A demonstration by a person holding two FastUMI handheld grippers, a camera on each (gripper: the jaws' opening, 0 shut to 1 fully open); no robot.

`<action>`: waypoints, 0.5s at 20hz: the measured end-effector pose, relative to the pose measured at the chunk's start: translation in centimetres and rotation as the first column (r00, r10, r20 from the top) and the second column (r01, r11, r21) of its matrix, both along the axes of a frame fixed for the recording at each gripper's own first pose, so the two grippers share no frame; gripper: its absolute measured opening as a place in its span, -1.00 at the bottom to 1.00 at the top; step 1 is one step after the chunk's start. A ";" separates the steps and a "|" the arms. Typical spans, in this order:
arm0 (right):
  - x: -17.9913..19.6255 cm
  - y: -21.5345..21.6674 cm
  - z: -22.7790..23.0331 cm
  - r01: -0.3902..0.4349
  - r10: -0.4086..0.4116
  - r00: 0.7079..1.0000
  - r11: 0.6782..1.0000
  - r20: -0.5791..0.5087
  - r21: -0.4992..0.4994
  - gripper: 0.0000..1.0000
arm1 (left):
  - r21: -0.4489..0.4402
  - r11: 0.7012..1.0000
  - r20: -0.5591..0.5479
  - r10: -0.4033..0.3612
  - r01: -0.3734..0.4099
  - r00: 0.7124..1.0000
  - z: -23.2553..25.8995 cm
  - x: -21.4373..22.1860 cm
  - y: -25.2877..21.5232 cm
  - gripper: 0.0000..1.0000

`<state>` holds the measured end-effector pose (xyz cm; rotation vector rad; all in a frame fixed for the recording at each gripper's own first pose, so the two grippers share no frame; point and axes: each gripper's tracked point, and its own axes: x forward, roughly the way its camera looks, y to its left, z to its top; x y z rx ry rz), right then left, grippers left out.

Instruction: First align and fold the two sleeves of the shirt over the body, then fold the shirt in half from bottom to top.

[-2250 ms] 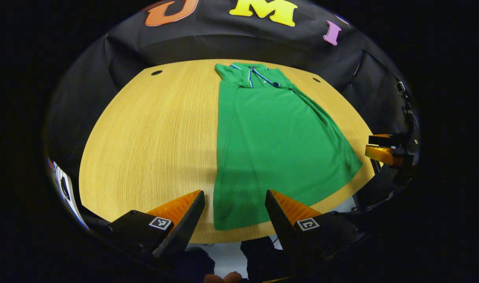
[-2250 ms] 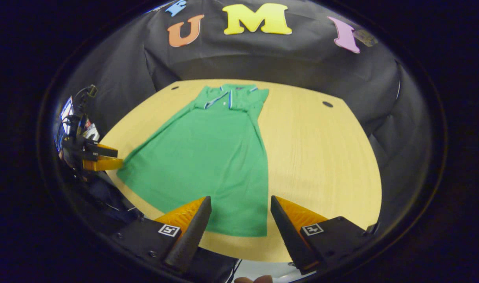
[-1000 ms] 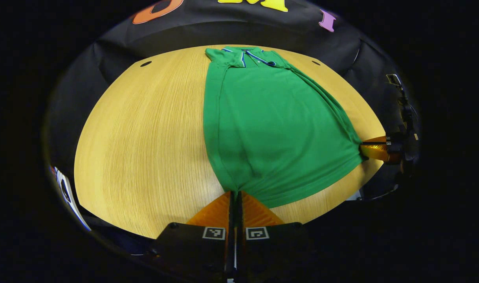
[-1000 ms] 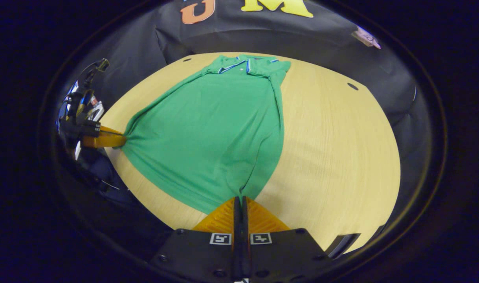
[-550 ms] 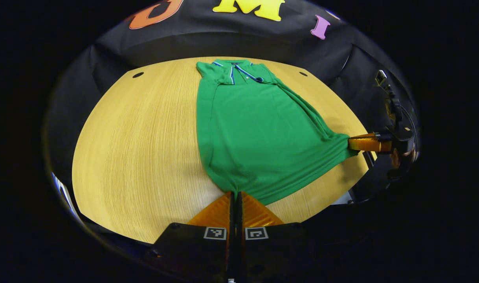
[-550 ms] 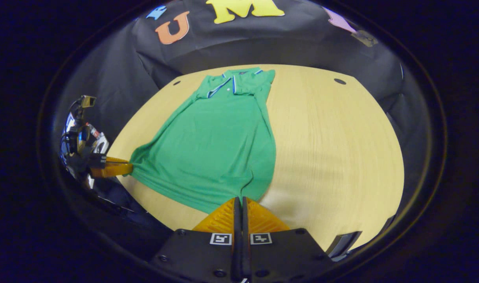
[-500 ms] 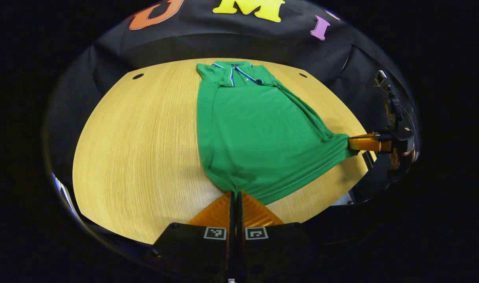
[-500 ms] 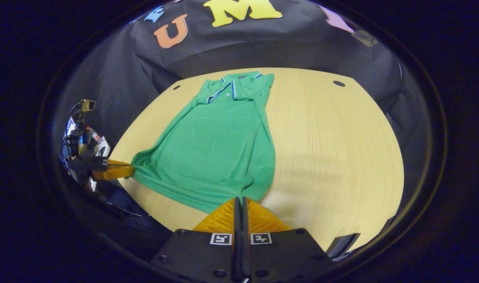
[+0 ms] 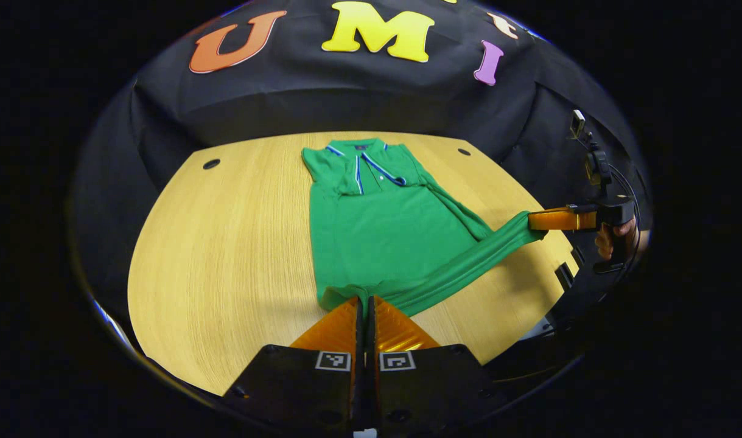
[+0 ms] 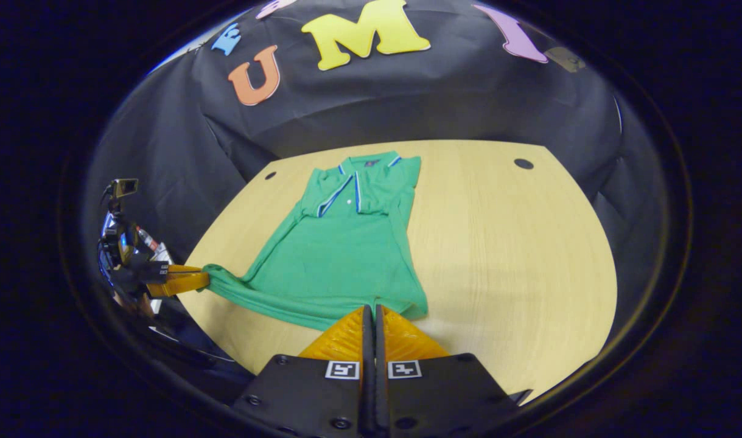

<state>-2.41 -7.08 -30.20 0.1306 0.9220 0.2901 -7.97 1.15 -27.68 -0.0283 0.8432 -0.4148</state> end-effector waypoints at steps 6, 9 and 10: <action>6.7 0.2 4.5 0.010 -0.008 0.994 1.000 0.113 -0.019 -0.95 | -0.035 0.999 0.133 0.017 -0.012 0.991 4.6 6.8 0.1 -0.94; 10.2 0.6 6.4 0.009 -0.003 0.985 0.999 0.172 -0.033 -0.95 | -0.072 0.997 0.182 0.037 -0.024 0.983 6.3 10.4 -0.3 -0.93; 11.1 0.8 7.1 0.012 -0.006 0.983 0.999 0.186 -0.031 -0.96 | -0.080 0.996 0.195 0.044 -0.029 0.980 6.8 11.5 -0.1 -0.94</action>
